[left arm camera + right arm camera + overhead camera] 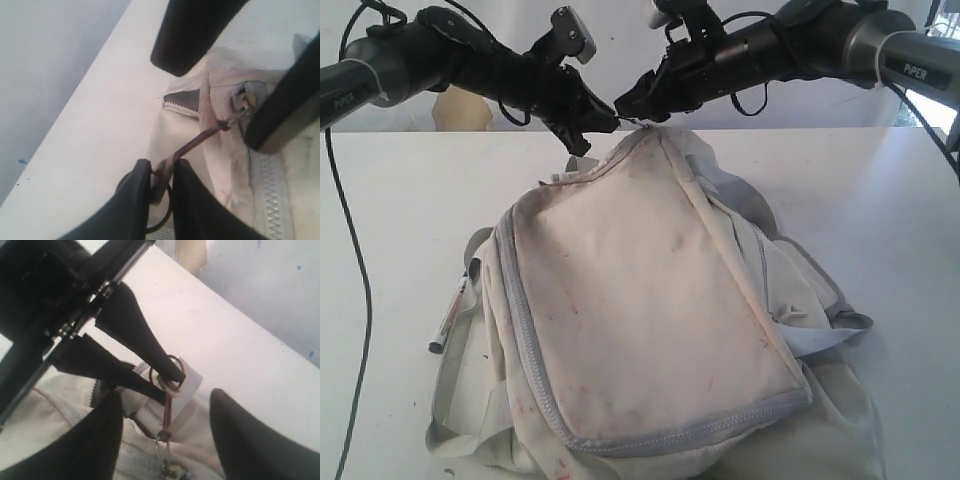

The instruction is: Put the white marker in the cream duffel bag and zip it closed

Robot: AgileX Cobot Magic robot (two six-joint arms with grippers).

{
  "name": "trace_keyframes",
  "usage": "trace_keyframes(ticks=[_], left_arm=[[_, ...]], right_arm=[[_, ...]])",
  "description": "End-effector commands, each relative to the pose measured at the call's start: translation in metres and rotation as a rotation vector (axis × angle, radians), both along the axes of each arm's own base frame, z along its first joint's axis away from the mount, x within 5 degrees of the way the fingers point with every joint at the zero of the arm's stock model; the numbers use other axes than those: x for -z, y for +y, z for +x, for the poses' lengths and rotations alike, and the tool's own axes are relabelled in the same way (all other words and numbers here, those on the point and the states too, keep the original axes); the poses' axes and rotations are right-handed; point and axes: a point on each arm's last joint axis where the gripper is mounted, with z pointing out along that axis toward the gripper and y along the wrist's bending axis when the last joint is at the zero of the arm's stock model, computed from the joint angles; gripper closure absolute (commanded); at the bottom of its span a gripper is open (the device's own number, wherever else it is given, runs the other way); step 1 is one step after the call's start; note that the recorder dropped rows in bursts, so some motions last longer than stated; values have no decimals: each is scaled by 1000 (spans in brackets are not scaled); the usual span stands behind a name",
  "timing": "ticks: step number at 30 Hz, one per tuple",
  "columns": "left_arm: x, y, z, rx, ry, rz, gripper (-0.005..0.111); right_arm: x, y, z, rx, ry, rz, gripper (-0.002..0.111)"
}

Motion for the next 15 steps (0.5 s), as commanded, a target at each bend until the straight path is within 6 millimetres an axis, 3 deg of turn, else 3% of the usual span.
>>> trace_keyframes(ticks=[1,8,15], left_arm=[[-5,1,0,-33,33,-20,107],[-4,1,-3,-16,55,-18,107],[-4,1,-4,-9,66,-18,107]], right_arm=[[-9,-4,-1,147,173,91,50],[-11,-29,1,453,438,126,50],[-3,-31,-6,437,523,47,50]])
